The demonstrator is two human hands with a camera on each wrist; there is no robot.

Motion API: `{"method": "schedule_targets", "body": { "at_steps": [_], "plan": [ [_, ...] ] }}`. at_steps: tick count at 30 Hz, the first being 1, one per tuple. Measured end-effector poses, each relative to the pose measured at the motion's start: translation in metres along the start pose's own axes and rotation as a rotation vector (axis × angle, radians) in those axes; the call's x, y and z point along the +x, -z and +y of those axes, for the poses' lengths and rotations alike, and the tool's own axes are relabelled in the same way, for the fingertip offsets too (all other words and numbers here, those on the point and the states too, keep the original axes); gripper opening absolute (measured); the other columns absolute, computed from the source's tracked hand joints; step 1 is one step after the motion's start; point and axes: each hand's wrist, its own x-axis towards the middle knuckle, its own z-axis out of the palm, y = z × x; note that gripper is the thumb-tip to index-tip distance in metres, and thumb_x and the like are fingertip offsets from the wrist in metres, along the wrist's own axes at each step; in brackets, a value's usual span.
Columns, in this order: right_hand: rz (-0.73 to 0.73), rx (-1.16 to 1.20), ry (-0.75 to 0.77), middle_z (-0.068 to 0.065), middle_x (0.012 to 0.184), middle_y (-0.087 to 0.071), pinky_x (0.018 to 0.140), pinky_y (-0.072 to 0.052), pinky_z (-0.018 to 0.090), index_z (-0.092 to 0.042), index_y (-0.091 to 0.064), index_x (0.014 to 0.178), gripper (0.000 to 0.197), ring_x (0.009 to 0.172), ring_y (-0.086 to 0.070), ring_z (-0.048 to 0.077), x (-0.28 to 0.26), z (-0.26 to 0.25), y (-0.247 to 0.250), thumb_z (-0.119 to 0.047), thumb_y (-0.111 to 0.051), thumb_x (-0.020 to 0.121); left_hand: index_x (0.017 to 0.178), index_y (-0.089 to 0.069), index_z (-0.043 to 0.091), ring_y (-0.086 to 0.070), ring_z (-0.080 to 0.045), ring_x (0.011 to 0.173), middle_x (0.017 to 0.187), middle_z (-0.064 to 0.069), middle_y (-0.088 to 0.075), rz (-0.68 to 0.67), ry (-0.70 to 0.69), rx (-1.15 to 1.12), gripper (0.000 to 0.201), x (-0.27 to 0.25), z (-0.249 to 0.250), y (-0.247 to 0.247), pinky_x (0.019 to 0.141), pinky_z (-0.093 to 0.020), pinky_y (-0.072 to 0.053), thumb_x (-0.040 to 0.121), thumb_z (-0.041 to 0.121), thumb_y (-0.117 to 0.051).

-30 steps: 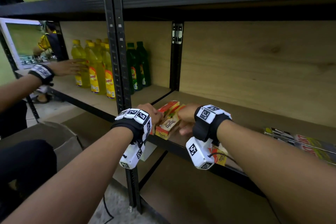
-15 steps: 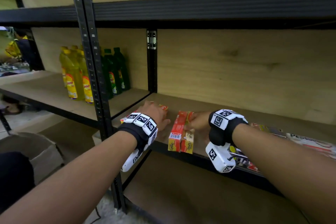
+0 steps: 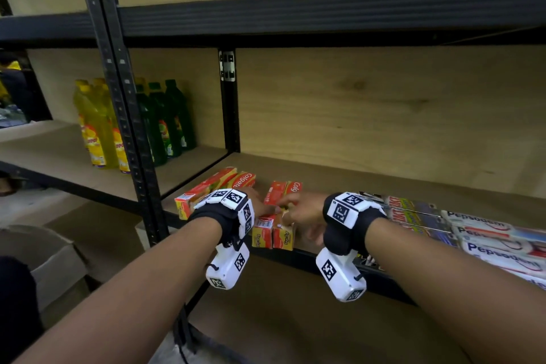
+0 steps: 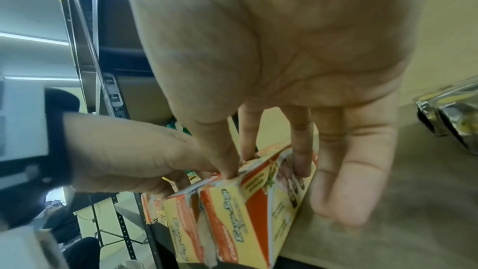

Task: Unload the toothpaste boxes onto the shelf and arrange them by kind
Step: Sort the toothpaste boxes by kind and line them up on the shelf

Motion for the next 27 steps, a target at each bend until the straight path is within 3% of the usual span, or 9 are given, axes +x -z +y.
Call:
{"method": "schedule_targets", "body": {
  "at_steps": [4, 8, 10, 13, 15, 18, 22, 25, 27],
  "plan": [
    [0.029, -0.070, 0.022, -0.001, 0.137, -0.053, 0.053, -0.047, 0.014, -0.034, -0.045, 0.142, 0.049, 0.077, -0.057, 0.005, -0.006, 0.003, -0.001, -0.030, -0.058, 0.095, 0.123, -0.061, 0.009, -0.063, -0.024, 0.109, 0.123, -0.009, -0.065, 0.000, 0.016, -0.224, 0.064, 0.006, -0.007, -0.003, 0.098, -0.035, -0.048, 0.083, 0.059, -0.063],
    [0.056, -0.161, 0.021, -0.005, 0.141, -0.050, 0.063, -0.040, 0.016, -0.035, -0.045, 0.143, 0.050, 0.105, -0.055, 0.012, -0.015, 0.002, 0.000, -0.039, -0.058, 0.094, 0.131, -0.056, 0.017, -0.063, -0.025, 0.110, 0.128, -0.006, -0.062, 0.015, 0.041, -0.356, 0.075, 0.013, -0.015, -0.011, 0.098, -0.042, -0.050, 0.074, 0.064, -0.069],
    [0.063, -0.210, 0.034, -0.006, 0.138, -0.050, 0.061, -0.040, 0.016, -0.033, -0.047, 0.141, 0.054, 0.106, -0.053, 0.011, -0.017, 0.000, -0.001, -0.049, -0.058, 0.092, 0.125, -0.060, 0.015, -0.064, -0.025, 0.106, 0.121, -0.006, -0.065, -0.001, 0.054, -0.352, 0.068, 0.010, -0.014, -0.009, 0.097, -0.041, -0.051, 0.077, 0.063, -0.067],
    [0.118, -0.252, 0.021, -0.006, 0.121, -0.059, 0.074, -0.048, 0.026, -0.030, -0.053, 0.125, 0.060, 0.102, -0.057, 0.013, -0.014, -0.004, -0.013, -0.063, -0.066, 0.077, 0.110, -0.068, 0.010, -0.068, -0.025, 0.095, 0.105, -0.008, -0.071, -0.007, 0.061, -0.293, 0.063, 0.009, -0.011, -0.006, 0.092, -0.037, -0.054, 0.078, 0.065, -0.064],
    [0.150, -0.234, 0.010, -0.007, 0.104, -0.061, 0.073, -0.049, 0.028, -0.031, -0.051, 0.113, 0.053, 0.092, -0.058, 0.013, -0.012, -0.004, -0.020, -0.059, -0.072, 0.073, 0.111, -0.068, 0.008, -0.067, -0.025, 0.089, 0.099, -0.007, -0.070, 0.014, 0.083, -0.241, 0.073, 0.006, -0.009, -0.004, 0.087, -0.034, -0.053, 0.072, 0.070, -0.064],
    [0.147, -0.154, -0.011, -0.008, 0.091, -0.057, 0.064, -0.051, 0.026, -0.031, -0.049, 0.104, 0.038, 0.082, -0.058, 0.013, -0.016, -0.004, -0.017, -0.038, -0.075, 0.078, 0.125, -0.061, 0.014, -0.066, -0.028, 0.103, 0.116, -0.008, -0.068, 0.075, 0.095, -0.179, 0.092, 0.004, -0.011, -0.002, 0.094, -0.040, -0.051, 0.057, 0.076, -0.064],
    [0.170, -0.205, -0.047, -0.001, 0.114, -0.054, 0.057, -0.048, 0.023, -0.023, -0.050, 0.125, 0.044, 0.076, -0.055, 0.013, -0.013, 0.005, -0.005, -0.017, -0.067, 0.084, 0.123, -0.062, 0.023, -0.062, -0.030, 0.111, 0.124, -0.007, -0.064, 0.101, 0.120, -0.150, 0.093, 0.001, -0.021, 0.002, 0.097, -0.045, -0.050, 0.048, 0.078, -0.059],
    [0.225, -0.323, -0.053, 0.001, 0.134, -0.053, 0.077, -0.047, 0.025, -0.024, -0.052, 0.131, 0.046, 0.107, -0.057, 0.020, -0.004, 0.010, 0.002, -0.013, -0.061, 0.087, 0.096, -0.063, 0.026, -0.066, -0.025, 0.094, 0.105, -0.006, -0.069, 0.054, 0.128, -0.133, 0.065, -0.001, -0.025, 0.003, 0.090, -0.038, -0.053, 0.056, 0.076, -0.058],
    [0.243, -0.409, -0.060, 0.005, 0.141, -0.049, 0.091, -0.043, 0.026, -0.019, -0.048, 0.138, 0.045, 0.123, -0.053, 0.025, -0.001, 0.010, 0.007, -0.013, -0.055, 0.094, 0.082, -0.061, 0.019, -0.065, -0.019, 0.079, 0.091, -0.005, -0.069, 0.040, 0.125, -0.110, 0.068, 0.004, -0.028, -0.001, 0.082, -0.033, -0.055, 0.055, 0.080, -0.053]
  ]
}}
